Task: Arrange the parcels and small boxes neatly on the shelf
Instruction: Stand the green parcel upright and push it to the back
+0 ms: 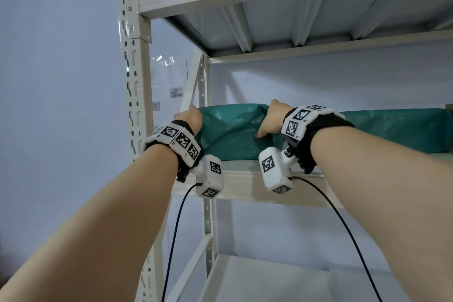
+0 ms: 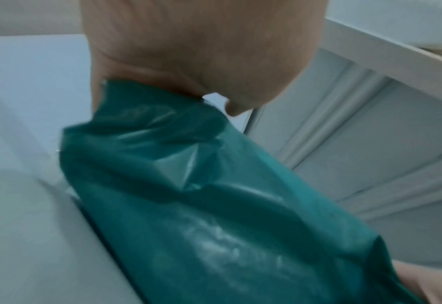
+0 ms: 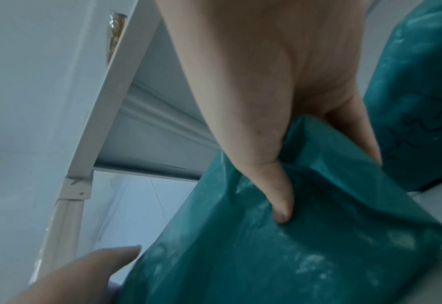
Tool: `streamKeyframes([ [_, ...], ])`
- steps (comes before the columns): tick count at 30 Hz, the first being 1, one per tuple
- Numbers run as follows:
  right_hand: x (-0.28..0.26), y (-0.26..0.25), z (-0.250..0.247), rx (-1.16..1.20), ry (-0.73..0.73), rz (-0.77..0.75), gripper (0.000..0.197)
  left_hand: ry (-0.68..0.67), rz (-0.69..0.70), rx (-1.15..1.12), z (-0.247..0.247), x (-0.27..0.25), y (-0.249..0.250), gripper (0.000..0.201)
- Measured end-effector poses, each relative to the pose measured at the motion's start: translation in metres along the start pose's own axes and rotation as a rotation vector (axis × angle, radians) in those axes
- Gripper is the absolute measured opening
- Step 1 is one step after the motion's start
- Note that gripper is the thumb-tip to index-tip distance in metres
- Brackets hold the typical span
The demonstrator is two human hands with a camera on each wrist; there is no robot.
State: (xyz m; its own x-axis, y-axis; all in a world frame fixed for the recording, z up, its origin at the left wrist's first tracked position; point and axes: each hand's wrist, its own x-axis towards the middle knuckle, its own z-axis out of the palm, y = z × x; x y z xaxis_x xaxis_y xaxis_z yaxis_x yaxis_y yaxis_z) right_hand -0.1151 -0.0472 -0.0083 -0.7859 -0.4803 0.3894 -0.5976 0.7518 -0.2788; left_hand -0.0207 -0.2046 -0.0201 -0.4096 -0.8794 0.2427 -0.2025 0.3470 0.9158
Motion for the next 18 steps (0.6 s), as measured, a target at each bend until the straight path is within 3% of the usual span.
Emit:
streamKeyframes([
  [4,0.004,-0.007,-0.02,0.196,0.145,0.011,0.063,0.11,0.101,-0.174,-0.005,-0.006,0.01,0.07],
  [9,0.013,-0.012,-0.049,0.465,0.358,-0.009,0.055,0.172,0.2,-0.388,-0.02,-0.012,0.037,0.069],
  [15,0.02,-0.011,-0.06,0.55,0.511,-0.091,0.057,0.192,0.323,-0.583,-0.019,-0.018,0.05,0.032],
  [18,0.023,-0.006,-0.059,0.566,0.544,-0.125,0.055,0.169,0.376,-0.618,-0.012,-0.018,0.048,0.048],
])
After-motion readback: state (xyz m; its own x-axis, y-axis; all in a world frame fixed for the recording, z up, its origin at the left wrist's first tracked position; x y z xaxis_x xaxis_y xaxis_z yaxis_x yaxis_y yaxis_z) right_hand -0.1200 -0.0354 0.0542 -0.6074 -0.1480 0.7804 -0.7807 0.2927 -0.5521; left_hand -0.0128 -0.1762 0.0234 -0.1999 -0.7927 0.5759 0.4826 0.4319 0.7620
